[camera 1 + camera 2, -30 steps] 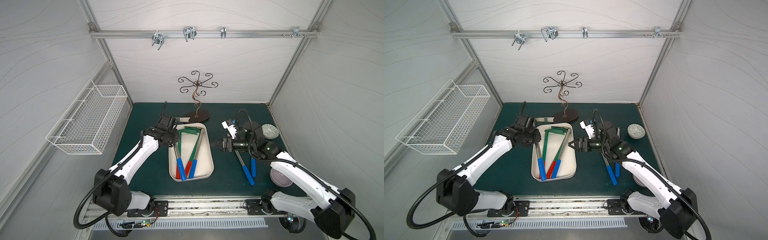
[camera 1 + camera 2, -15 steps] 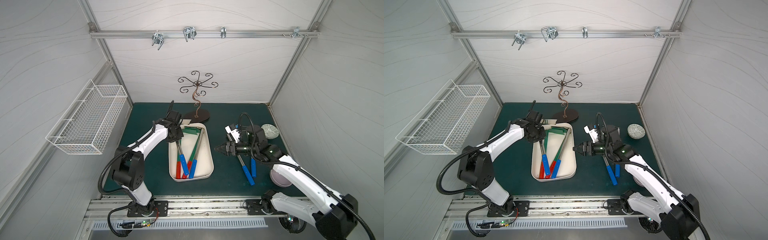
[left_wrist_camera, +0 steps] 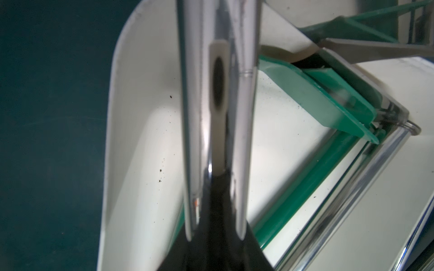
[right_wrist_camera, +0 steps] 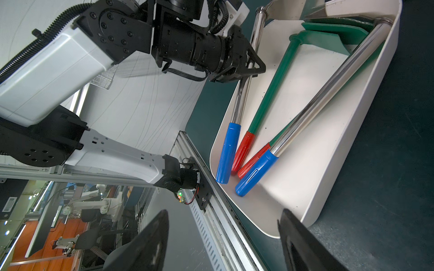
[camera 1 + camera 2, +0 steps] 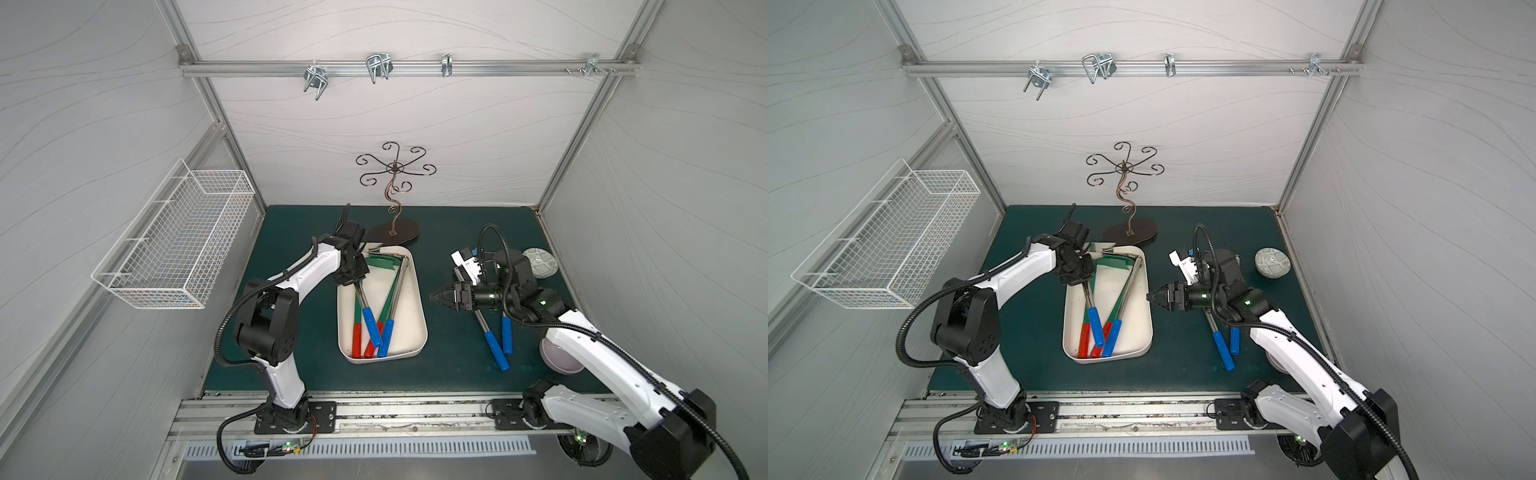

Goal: Put the small hoe into the storage box
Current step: Place the hoe in the storage box.

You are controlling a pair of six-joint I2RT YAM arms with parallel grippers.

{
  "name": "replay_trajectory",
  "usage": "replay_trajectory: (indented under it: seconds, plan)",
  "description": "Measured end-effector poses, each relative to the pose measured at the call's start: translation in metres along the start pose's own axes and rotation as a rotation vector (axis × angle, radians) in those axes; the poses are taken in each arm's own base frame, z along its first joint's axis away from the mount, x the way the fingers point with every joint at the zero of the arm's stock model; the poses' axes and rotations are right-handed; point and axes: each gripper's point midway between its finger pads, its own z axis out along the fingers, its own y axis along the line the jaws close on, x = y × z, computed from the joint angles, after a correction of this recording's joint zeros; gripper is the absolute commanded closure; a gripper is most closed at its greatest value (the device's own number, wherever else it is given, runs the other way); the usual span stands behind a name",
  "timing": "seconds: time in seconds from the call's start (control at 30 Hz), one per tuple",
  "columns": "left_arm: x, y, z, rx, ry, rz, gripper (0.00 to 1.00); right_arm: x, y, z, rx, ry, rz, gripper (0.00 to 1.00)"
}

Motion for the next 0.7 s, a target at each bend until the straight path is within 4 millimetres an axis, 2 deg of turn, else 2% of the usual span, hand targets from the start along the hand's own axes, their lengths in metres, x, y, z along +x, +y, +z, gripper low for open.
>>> replay_trajectory:
  seconds: [0.7]
  plan:
    - [0.009, -0.007, 0.031, 0.007, 0.145, -0.012, 1.00, 0.010, -0.008, 0.003, 0.005, 0.023, 0.025, 0.25]
